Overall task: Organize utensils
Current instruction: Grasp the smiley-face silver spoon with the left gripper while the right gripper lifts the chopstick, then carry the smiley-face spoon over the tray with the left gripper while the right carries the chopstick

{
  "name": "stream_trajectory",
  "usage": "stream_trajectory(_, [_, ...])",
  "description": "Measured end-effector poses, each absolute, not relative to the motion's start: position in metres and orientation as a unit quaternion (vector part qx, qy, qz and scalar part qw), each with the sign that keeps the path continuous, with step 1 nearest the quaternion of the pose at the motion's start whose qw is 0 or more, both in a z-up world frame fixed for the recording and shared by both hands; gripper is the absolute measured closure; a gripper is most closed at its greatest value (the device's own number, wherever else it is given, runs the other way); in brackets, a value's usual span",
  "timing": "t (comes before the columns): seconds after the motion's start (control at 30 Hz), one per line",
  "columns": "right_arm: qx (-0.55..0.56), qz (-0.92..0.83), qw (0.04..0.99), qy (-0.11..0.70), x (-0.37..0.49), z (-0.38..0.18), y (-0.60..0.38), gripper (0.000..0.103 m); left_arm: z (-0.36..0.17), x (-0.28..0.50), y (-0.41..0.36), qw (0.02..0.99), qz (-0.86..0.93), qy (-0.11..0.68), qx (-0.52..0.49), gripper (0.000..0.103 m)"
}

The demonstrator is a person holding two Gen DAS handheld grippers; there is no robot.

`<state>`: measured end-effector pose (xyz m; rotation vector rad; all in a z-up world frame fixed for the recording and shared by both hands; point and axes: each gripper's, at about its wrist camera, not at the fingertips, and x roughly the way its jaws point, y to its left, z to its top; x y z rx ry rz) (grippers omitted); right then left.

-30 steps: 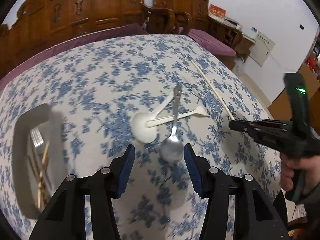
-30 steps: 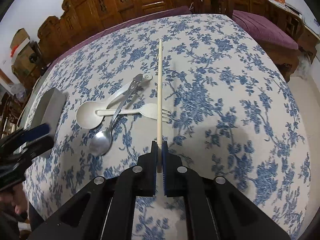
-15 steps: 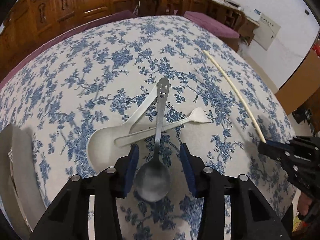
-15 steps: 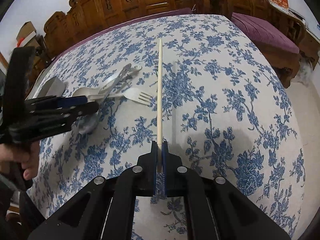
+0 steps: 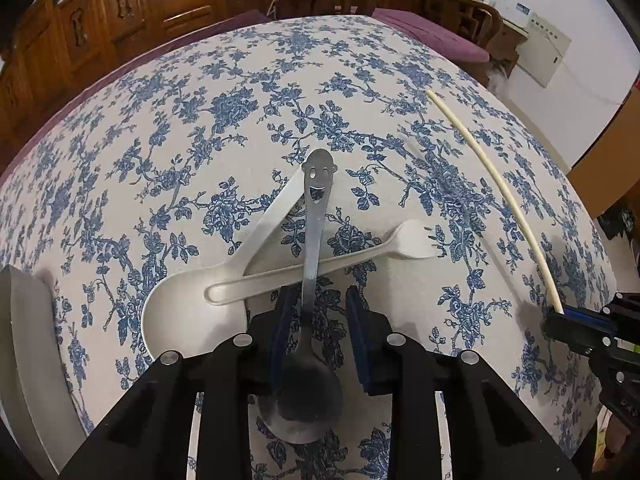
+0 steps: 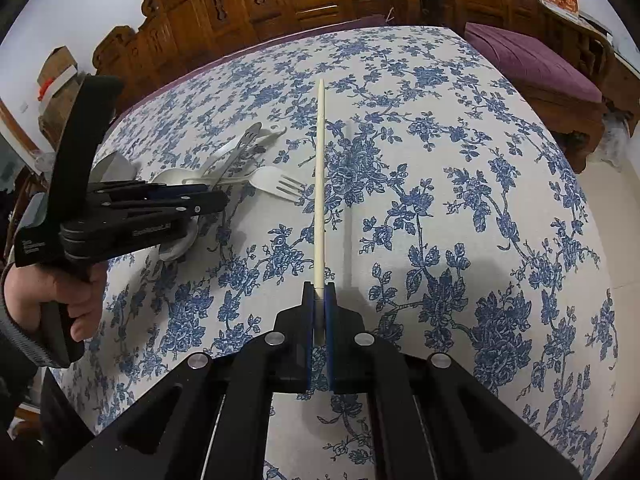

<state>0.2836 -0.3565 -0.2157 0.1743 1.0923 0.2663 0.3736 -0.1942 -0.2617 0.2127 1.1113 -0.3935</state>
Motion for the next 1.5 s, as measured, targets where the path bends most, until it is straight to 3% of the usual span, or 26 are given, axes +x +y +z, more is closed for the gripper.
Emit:
stream_trajectory(0.2, [0.08, 0.127, 0.842, 0.517, 0.281, -0.214, -0.354, 0.097, -0.265, 0.374, -0.193, 0.827, -0.182, 0.523, 0.1, 0.078])
stream_trajectory(0.33, [0.077, 0.127, 0.843, 0.517, 0.278, -0.212, -0.351, 0.097, -0.265, 0.375, -0.191, 0.827, -0.178, 0.524, 0.1, 0.097])
stream_trajectory(1.0, [0.062, 0.134, 0.861, 0.486, 0.257, -0.168, -0.321, 0.097, -0.202, 0.329, -0.167, 0.853, -0.197, 0.477, 0.082, 0.098])
stream_trajectory(1.5, [0.055, 0.159, 0.871, 0.462, 0.254, -0.137, -0.274, 0.097, -0.147, 0.298, -0.107, 0.879, -0.18, 0.437, 0.062, 0.098])
